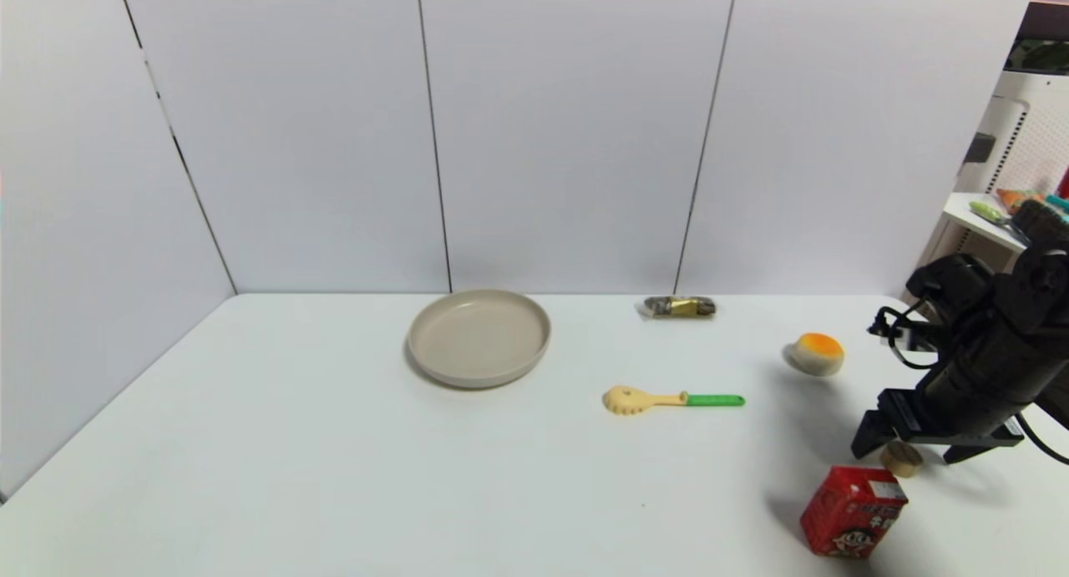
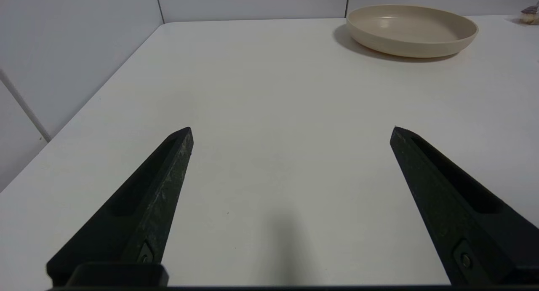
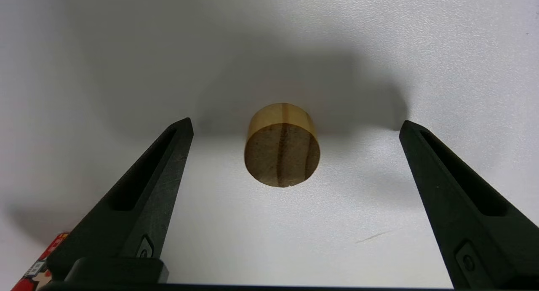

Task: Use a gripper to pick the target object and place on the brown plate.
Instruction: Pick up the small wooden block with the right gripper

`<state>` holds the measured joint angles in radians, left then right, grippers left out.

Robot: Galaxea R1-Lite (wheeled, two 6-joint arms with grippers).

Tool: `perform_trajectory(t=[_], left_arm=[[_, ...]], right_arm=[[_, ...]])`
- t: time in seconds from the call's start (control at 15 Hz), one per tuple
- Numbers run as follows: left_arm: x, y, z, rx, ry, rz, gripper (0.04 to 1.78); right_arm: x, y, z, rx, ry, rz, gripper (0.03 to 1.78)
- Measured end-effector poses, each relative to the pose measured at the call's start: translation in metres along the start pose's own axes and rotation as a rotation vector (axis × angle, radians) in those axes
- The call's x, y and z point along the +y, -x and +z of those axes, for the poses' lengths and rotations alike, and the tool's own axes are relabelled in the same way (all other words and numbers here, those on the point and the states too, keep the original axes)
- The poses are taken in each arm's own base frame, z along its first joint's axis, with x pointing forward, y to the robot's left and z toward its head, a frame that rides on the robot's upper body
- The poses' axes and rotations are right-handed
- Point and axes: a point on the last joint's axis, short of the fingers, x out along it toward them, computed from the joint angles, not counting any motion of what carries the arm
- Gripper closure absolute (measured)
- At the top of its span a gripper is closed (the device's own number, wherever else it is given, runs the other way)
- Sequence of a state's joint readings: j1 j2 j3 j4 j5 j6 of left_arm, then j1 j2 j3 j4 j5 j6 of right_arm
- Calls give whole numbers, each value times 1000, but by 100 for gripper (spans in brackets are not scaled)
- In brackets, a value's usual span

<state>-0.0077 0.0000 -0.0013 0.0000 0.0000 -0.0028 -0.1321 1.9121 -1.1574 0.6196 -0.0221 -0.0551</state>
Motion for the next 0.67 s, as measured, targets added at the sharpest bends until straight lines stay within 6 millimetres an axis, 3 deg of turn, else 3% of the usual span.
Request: perform_trajectory(t=[0.27,0.47,0.53,0.67], left_arm=[[0,0,0,0,0,0,13],[0,0,0,0,0,0,13],[0,0,0,0,0,0,13],[0,0,0,0,0,0,13]], right_arm=[[1,-2,-3,14,2,-1,72],[3,-2,-3,16,8,0,103],[4,-2,-3,16,11,2,132],[5,-2,-3,15,15,3,134]])
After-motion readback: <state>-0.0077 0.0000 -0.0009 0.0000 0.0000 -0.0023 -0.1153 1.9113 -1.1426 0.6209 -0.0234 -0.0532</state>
